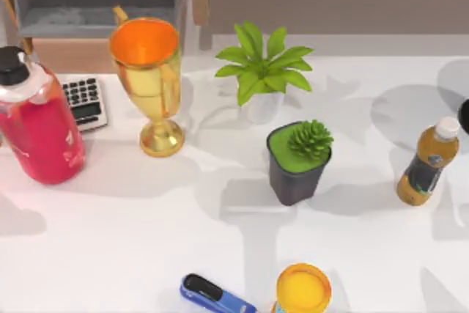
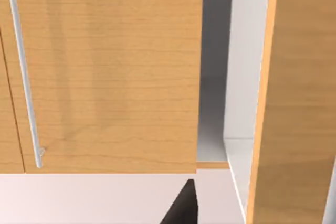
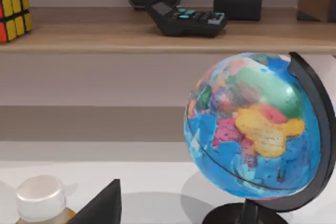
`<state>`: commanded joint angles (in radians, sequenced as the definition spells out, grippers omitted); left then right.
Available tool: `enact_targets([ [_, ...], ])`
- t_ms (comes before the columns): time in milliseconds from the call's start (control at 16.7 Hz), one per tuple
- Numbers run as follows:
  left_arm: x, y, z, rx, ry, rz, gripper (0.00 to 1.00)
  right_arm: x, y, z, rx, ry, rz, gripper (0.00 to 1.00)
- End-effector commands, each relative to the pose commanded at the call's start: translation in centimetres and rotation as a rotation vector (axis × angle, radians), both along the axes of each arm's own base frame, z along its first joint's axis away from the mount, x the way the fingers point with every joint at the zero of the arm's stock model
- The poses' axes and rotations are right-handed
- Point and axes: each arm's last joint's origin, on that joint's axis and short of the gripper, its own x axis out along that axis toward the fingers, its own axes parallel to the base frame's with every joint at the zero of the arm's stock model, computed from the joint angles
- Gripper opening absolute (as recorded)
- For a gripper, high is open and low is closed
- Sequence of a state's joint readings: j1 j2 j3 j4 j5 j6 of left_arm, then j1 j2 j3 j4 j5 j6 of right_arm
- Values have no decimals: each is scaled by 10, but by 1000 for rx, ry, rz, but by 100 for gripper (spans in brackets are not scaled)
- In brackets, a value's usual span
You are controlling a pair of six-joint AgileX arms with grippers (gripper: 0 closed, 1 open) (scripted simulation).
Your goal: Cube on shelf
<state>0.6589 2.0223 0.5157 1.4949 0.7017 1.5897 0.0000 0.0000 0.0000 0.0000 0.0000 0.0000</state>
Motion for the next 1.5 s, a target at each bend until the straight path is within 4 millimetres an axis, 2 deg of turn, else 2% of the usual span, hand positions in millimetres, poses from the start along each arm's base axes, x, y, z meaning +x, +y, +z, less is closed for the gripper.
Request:
enact_targets([
  [300, 0, 0, 0, 0, 0, 0, 2, 0, 0, 0, 0, 0, 0, 100],
  [360, 0, 0, 0, 0, 0, 0, 0, 0, 0, 0, 0, 0, 0, 100],
  [900, 0, 0, -4, -17, 17, 2, 0, 0, 0, 0, 0, 0, 0, 100],
  [1020, 9, 1, -6, -22, 23, 2, 0, 0, 0, 0, 0, 0, 0, 100],
  [1320, 53, 0, -4, -16, 17, 2, 0, 0, 0, 0, 0, 0, 0, 100],
  [1500, 63, -1, -4, -16, 16, 2, 0, 0, 0, 0, 0, 0, 0, 100],
])
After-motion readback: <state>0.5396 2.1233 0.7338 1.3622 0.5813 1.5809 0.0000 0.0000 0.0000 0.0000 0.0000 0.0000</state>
